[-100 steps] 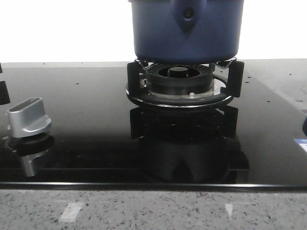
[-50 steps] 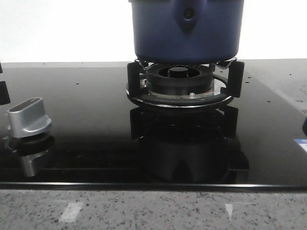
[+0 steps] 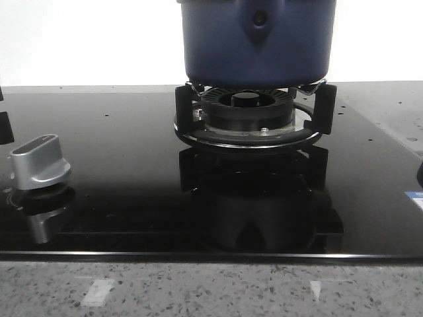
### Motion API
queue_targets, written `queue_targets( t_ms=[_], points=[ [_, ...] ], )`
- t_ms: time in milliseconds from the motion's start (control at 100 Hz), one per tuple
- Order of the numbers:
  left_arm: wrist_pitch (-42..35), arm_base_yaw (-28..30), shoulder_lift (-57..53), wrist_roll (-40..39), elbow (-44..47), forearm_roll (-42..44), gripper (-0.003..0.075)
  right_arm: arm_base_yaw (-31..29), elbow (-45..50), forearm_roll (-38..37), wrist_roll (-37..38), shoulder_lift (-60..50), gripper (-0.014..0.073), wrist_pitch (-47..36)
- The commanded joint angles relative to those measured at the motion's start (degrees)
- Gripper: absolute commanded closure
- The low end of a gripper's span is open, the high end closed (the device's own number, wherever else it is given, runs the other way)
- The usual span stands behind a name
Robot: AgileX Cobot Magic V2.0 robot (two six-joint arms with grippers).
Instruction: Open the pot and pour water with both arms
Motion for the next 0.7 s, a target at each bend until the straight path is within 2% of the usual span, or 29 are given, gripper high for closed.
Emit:
queue_targets(
  t_ms=[0, 520, 570, 610, 650, 690],
  points=[
    [0.44, 0.24, 0.51, -0.69, -1.35, -1.05, 0.0740, 0.20, -1.24, -0.05, -0.59, 0.87, 0.0668, -5.15],
    [0.14, 0.24, 0.51, -0.56, -1.35, -0.45, 0.0740, 0.20, -1.24, -0.05, -0.59, 0.87, 0.0668, -5.15],
    [1.11, 0.24, 0.51, -2.36, -1.35, 3.21, 0.0740, 0.20, -1.24, -0.05, -0.59, 0.87, 0.0668, -5.15],
    [3.92, 0.24, 0.51, -6.33, -1.35, 11.39, 0.0740, 0.20, -1.24, -0.05, -0.59, 0.87, 0.0668, -5.15],
    [7.73, 0.24, 0.51, -14.90, -1.35, 23.55, 0.0740, 0.20, -1.24, -0.05, -0.59, 0.87, 0.0668, -5.15],
    [10.33, 0.24, 0.51, -27.46, -1.35, 34.29, 0.0740, 0.20, -1.24, -0.05, -0.59, 0.87, 0.0668, -5.15]
  ],
)
